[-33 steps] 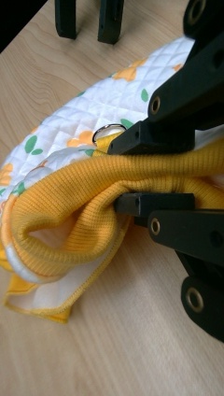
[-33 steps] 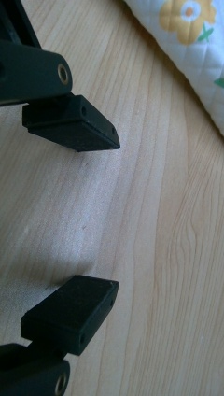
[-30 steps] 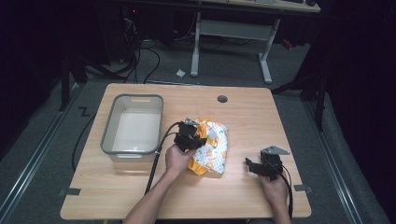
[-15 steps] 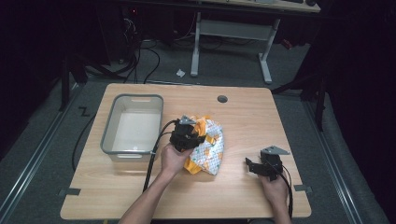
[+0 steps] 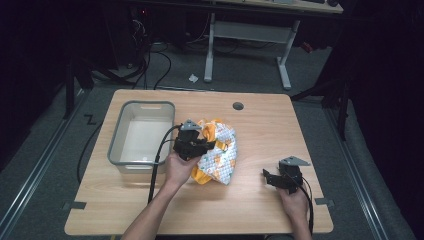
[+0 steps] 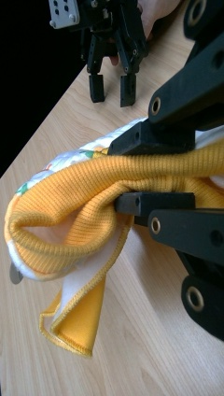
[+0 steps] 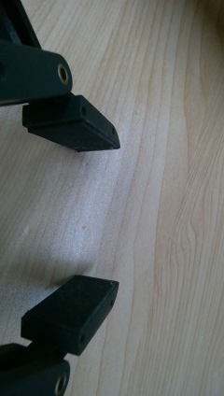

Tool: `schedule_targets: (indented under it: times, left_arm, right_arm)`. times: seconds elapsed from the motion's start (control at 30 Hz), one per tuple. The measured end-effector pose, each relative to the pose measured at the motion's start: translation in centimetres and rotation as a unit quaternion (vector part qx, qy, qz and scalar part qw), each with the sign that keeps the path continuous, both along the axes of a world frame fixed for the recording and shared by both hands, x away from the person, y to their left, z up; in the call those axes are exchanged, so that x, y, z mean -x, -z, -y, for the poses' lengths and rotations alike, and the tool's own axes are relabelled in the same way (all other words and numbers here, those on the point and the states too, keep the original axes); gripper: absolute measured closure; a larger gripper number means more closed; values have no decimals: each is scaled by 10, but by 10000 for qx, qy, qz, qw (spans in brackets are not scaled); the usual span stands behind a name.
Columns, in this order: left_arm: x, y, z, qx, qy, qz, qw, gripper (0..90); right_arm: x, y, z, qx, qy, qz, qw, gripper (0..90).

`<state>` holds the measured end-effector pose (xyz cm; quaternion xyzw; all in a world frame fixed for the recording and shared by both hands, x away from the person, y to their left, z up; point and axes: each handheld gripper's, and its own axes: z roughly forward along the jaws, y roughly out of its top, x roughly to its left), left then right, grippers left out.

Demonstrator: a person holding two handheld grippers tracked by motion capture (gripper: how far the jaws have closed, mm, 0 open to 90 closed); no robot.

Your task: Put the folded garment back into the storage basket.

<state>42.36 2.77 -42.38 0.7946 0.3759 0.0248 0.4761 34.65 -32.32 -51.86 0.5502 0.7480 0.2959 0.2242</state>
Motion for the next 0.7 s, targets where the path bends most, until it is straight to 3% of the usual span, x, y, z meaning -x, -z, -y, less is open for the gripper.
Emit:
schedule_targets:
  times: [0.3, 0.53, 0.7]
  left_arm:
    - [-1, -6, -15, 195, -101, -9, 9998, 747]
    - [1, -16, -29, 276, -134, 104, 9995, 748]
    - [0, -25, -41, 467, -221, 144, 9986, 748]
  right_arm:
    - [0, 0, 0, -1, 1, -2, 10000, 274]
    - [0, 0, 0, -1, 1, -1, 10000, 274]
    - [0, 0, 0, 0, 1, -1, 10000, 274]
